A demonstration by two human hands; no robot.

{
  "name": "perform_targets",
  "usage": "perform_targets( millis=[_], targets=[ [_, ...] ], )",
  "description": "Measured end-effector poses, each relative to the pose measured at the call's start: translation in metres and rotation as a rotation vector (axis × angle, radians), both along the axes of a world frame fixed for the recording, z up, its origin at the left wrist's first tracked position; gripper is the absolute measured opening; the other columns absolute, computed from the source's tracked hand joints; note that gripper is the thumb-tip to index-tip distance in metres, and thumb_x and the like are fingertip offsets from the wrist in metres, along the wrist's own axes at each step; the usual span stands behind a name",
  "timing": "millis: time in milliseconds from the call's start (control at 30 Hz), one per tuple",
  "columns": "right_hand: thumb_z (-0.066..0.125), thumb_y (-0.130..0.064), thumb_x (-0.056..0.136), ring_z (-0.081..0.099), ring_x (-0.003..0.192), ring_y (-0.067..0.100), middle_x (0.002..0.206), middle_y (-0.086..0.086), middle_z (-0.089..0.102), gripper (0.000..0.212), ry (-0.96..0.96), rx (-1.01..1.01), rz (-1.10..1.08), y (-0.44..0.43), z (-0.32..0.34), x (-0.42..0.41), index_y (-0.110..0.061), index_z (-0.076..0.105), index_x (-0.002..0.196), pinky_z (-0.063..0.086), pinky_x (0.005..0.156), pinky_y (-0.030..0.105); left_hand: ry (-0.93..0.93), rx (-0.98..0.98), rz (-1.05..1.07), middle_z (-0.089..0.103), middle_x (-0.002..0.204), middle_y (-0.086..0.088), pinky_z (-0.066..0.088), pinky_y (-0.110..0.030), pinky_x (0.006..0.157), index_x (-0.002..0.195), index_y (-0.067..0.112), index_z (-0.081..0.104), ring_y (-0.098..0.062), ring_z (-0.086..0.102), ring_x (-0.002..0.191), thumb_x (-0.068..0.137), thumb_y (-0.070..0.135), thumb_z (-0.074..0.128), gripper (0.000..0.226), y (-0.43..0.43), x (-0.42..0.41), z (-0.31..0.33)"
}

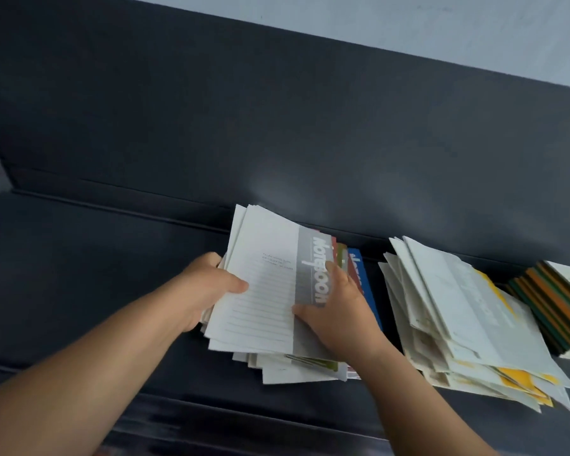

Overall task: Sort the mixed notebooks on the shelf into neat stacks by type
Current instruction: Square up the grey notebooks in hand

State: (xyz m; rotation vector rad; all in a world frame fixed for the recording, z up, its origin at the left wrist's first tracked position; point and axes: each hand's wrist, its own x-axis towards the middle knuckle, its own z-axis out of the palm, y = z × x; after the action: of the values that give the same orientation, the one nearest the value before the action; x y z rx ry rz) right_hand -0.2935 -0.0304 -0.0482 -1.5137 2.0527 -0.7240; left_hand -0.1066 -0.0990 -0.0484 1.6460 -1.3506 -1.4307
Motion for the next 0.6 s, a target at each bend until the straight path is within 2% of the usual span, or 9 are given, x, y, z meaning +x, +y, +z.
perform_targets(
  millis=[100, 200, 267, 333, 367, 400, 467, 500, 600],
  targets=[
    [0.074, -0.027, 0.082, 0.056, 0.117, 0.018, 0.126, -0.009, 0.056, 0.062, -0.138, -0.055, -0.109, -0.007, 0.000, 0.015, -0.029, 0.041, 0.135, 0.052, 0.095, 0.041, 0.069, -0.102, -0.002, 0.068, 0.099, -0.004, 0.051, -0.030, 0.058, 0.103, 0.013, 0.056, -0.020, 0.066, 0.086, 0.084, 0.003, 0.070, 0.026, -0.001, 0.026, 0.008],
    [0.076, -0.022, 0.083, 0.061, 0.105, 0.014, 0.106, -0.014, 0.058, 0.053, -0.308, -0.147, -0.182, -0.019, 0.014, 0.040, -0.025, 0.044, 0.125, 0.053, 0.078, 0.030, 0.138, -0.214, -0.024, 0.068, 0.099, 0.000, 0.052, -0.029, 0.059, 0.102, 0.018, 0.055, -0.016, 0.067, 0.086, 0.084, 0.002, 0.069, 0.028, -0.002, 0.058, 0.019],
    [0.078, -0.022, 0.082, 0.060, 0.107, 0.012, 0.113, -0.014, 0.057, 0.066, -0.409, -0.177, -0.243, -0.032, 0.024, 0.058, -0.021, 0.037, 0.134, 0.054, 0.079, 0.030, 0.174, -0.279, -0.030, 0.069, 0.098, 0.003, 0.051, -0.026, 0.059, 0.101, 0.023, 0.055, -0.013, 0.067, 0.086, 0.084, 0.001, 0.067, 0.030, -0.006, 0.080, 0.024],
    [0.080, -0.025, 0.079, 0.058, 0.117, 0.022, 0.130, -0.003, 0.054, 0.092, -0.527, -0.165, -0.321, -0.047, 0.029, 0.074, -0.022, 0.023, 0.150, 0.052, 0.092, 0.044, 0.197, -0.339, -0.038, 0.069, 0.098, 0.005, 0.052, -0.024, 0.062, 0.099, 0.026, 0.054, -0.011, 0.068, 0.087, 0.084, 0.001, 0.067, 0.032, -0.011, 0.102, 0.028],
    [0.082, -0.025, 0.077, 0.061, 0.113, 0.024, 0.129, -0.001, 0.055, 0.094, -0.611, -0.156, -0.337, -0.054, 0.029, 0.081, -0.023, 0.024, 0.151, 0.053, 0.093, 0.046, 0.203, -0.365, -0.044, 0.070, 0.099, 0.006, 0.052, -0.023, 0.063, 0.099, 0.027, 0.054, -0.010, 0.069, 0.088, 0.084, 0.001, 0.067, 0.033, -0.014, 0.113, 0.029],
    [0.083, -0.022, 0.076, 0.067, 0.103, 0.023, 0.120, 0.000, 0.062, 0.086, -0.715, -0.151, -0.332, -0.061, 0.029, 0.089, -0.019, 0.033, 0.146, 0.056, 0.086, 0.043, 0.205, -0.389, -0.049, 0.070, 0.099, 0.006, 0.053, -0.023, 0.064, 0.100, 0.028, 0.054, -0.009, 0.069, 0.087, 0.084, 0.001, 0.067, 0.034, -0.017, 0.124, 0.030],
    [0.080, -0.014, 0.078, 0.074, 0.078, 0.019, 0.098, 0.003, 0.074, 0.051, -0.923, -0.134, -0.277, -0.071, 0.028, 0.105, -0.010, 0.054, 0.122, 0.059, 0.068, 0.034, 0.209, -0.435, -0.064, 0.071, 0.099, 0.008, 0.054, -0.023, 0.067, 0.102, 0.030, 0.055, -0.006, 0.069, 0.087, 0.084, 0.001, 0.067, 0.036, -0.024, 0.144, 0.033],
    [0.078, -0.011, 0.080, 0.075, 0.074, 0.018, 0.092, 0.004, 0.076, 0.038, -0.972, -0.141, -0.255, -0.075, 0.027, 0.112, -0.009, 0.058, 0.112, 0.059, 0.065, 0.032, 0.206, -0.454, -0.070, 0.071, 0.099, 0.008, 0.054, -0.024, 0.069, 0.103, 0.030, 0.055, -0.005, 0.069, 0.087, 0.084, 0.001, 0.068, 0.037, -0.028, 0.153, 0.033],
    [0.076, -0.004, 0.080, 0.074, 0.085, 0.025, 0.098, 0.009, 0.076, 0.032, -0.980, -0.220, -0.220, -0.089, 0.024, 0.129, -0.007, 0.062, 0.109, 0.059, 0.079, 0.041, 0.210, -0.482, -0.068, 0.070, 0.100, 0.009, 0.054, -0.023, 0.070, 0.102, 0.033, 0.053, -0.004, 0.069, 0.088, 0.084, 0.002, 0.067, 0.039, -0.038, 0.175, 0.034]
  ],
)
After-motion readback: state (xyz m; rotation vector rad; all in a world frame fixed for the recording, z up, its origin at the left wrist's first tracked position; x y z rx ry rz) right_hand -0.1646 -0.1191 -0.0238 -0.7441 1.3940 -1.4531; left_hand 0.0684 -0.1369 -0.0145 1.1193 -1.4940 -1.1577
